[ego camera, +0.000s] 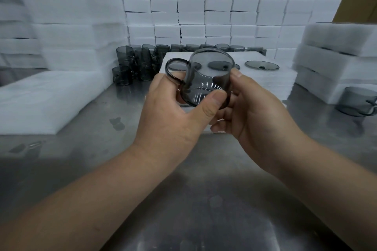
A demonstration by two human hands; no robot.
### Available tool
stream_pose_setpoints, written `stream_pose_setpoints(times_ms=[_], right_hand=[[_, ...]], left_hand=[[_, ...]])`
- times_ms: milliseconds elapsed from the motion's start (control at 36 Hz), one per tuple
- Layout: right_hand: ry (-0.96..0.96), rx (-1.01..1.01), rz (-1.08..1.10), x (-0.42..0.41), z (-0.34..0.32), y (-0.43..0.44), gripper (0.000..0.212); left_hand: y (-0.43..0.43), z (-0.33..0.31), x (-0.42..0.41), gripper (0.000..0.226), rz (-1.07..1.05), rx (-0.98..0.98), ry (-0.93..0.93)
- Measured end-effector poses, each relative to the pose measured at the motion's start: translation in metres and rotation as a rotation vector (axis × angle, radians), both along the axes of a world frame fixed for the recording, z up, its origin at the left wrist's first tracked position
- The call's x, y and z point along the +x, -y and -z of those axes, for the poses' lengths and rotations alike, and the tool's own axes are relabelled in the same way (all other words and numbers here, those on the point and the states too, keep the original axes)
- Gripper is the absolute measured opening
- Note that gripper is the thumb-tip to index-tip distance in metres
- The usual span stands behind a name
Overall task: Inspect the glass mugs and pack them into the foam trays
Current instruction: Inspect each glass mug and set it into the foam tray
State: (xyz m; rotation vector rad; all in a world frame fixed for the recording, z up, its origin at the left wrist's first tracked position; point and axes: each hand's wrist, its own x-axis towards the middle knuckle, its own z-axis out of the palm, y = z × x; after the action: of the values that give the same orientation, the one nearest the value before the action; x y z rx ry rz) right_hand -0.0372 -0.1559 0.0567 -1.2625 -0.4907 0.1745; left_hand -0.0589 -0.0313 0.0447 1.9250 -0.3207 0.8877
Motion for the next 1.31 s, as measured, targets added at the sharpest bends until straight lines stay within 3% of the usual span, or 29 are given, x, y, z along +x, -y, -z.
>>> stream_pose_setpoints(times_ms=[278, 500, 723, 1112, 1306], right_hand=[[0.070, 0.027, 0.095, -0.0002, -0.0014, 0.0037, 0.030], [0.239, -0.007, 0.356, -0.0035, -0.0039, 0.0061, 0.054], [0.387, 0.007, 0.392, -0.0064, 0.0003, 0.0041, 0.043], [0.488, 0.001, 0.443, -0.0091, 0.0013, 0.0045, 0.033], [0.527, -0.014, 0.494, -0.0075, 0.0028, 0.0045, 0.031]], left_hand=[[0.0021, 0.0010, 0.0018, 0.051, 0.038, -0.121, -0.024], [0.0025, 0.0018, 0.0017, 0.055, -0.051, -0.070, 0.085], [0.0030, 0.0045, 0.0010, 0.052, -0.011, 0.111, 0.195], [0.0014, 0.0043, 0.0040, 0.055, 0.037, 0.004, 0.111], [-0.0003, 0.0035, 0.0032, 0.070, -0.026, 0.015, 0.098]])
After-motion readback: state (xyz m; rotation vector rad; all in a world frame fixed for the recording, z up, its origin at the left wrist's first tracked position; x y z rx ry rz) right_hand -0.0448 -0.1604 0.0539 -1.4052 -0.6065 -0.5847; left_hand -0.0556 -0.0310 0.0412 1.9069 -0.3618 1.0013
